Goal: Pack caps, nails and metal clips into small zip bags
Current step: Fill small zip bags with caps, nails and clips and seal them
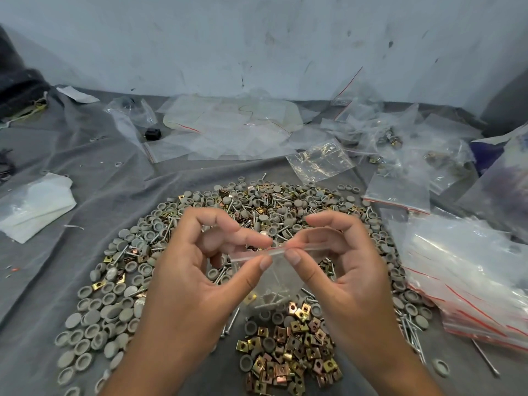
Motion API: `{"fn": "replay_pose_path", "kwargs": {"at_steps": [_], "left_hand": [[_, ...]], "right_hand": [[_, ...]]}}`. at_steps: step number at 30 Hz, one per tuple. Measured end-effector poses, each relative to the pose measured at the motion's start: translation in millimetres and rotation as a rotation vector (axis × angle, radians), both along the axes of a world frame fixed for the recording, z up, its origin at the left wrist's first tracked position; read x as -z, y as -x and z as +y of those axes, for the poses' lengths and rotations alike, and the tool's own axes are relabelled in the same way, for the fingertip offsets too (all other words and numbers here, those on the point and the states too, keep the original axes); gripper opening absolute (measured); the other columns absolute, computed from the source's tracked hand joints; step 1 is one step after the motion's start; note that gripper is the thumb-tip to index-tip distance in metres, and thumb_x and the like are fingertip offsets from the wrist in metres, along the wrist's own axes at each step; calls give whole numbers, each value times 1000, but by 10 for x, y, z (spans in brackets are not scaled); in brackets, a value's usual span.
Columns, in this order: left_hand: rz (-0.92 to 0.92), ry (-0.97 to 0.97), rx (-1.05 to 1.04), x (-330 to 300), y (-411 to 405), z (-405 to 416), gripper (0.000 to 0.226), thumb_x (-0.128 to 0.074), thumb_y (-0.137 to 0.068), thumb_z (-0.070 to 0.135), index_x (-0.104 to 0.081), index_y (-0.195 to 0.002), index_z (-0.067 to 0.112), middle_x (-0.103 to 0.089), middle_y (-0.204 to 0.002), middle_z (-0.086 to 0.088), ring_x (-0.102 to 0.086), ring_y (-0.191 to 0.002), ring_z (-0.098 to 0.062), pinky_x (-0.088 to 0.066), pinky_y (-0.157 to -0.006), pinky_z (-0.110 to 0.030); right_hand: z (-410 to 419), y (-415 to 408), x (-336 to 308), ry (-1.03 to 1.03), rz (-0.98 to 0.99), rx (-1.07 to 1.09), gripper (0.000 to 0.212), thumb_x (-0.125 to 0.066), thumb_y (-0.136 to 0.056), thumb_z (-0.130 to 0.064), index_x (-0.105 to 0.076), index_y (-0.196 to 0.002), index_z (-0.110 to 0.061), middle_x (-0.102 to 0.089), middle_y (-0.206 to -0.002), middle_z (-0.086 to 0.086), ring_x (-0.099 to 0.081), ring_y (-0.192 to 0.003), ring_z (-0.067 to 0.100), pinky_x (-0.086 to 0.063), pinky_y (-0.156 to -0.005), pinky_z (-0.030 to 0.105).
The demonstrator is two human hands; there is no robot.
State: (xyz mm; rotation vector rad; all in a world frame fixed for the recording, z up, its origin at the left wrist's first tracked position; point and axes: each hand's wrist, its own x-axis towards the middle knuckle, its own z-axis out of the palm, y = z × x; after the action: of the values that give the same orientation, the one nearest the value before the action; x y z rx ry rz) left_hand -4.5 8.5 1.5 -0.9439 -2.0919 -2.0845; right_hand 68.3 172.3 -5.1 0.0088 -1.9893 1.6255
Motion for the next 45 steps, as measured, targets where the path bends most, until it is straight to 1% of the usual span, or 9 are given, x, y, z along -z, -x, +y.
{"fn": "replay_pose_path", "kwargs": {"at_steps": [3,8,15,21,25,31,34,39,45], "left_hand": [[19,7,-3,13,-9,1,42,-83,-77,38,-52,-107,34,-77,-95,-2,-74,-89,-29,-56,-75,-46],[45,10,-7,8,-4,9,32,-79,-82,34,-52,-99,35,-75,-94,-3,-73,-85,-27,-58,-68,-30],[23,17,28,14,-25,18,28,-75,-84,32,-51,-99,37,-73,-96,-5,-72,-85,-28,-58,-64,-31],[50,48,17,10,-45,26,31,-76,-83,34,-52,-102,34,-74,-97,-4,-72,-88,-30,-59,-70,-43],[85,60,-15,6,-46,24,32,-76,-81,29,-50,-99,34,-74,-93,-2,-72,-85,-26,-56,-69,-28],[102,43,-56,9,-46,31,35,-77,-82,32,-45,-95,36,-76,-92,1,-73,-89,-26,-57,-72,-38],[83,16,-88,-7,-12,0,38,-79,-80,37,-49,-102,38,-78,-92,4,-74,-88,-21,-56,-75,-28],[102,24,-146,-2,9,-45,39,-83,-77,40,-46,-89,38,-78,-87,5,-75,-87,-19,-54,-73,-51],[122,30,-148,31,-1,-54,34,-82,-79,34,-49,-85,37,-78,-86,7,-76,-89,-14,-61,-71,-31]], "right_hand": [[-16,-1,6,-21,0,-11,29,-70,-91,-35,-54,-114,-41,-73,-102,-7,-70,-101,17,-53,-80,16],[-57,-10,10,-24,10,-50,25,-70,-92,-29,-54,-111,-36,-72,-102,-7,-70,-98,15,-52,-82,15],[-41,-28,3,34,35,-68,40,-73,-92,-14,-56,-121,-36,-73,-105,-1,-72,-98,14,-58,-74,17],[-50,-28,13,19,24,-44,35,-72,-89,-25,-55,-116,-39,-73,-102,-3,-71,-99,18,-57,-78,21],[-79,-27,20,4,11,-70,30,-70,-88,-24,-54,-112,-35,-72,-102,-5,-70,-99,19,-57,-81,23],[-85,-11,-1,38,17,-83,25,-68,-90,-24,-55,-108,-36,-72,-104,-1,-71,-98,21,-57,-82,25],[-48,-7,3,64,44,-42,26,-69,-90,-26,-55,-108,-37,-72,-105,2,-71,-100,24,-58,-83,28],[-5,-12,17,20,39,-14,32,-71,-88,-28,-54,-113,-38,-73,-104,0,-70,-102,23,-58,-87,32],[27,-13,-53,-81,39,7,40,-77,-85,-27,-56,-118,-37,-74,-101,-13,-72,-95,6,-59,-73,18]]}}
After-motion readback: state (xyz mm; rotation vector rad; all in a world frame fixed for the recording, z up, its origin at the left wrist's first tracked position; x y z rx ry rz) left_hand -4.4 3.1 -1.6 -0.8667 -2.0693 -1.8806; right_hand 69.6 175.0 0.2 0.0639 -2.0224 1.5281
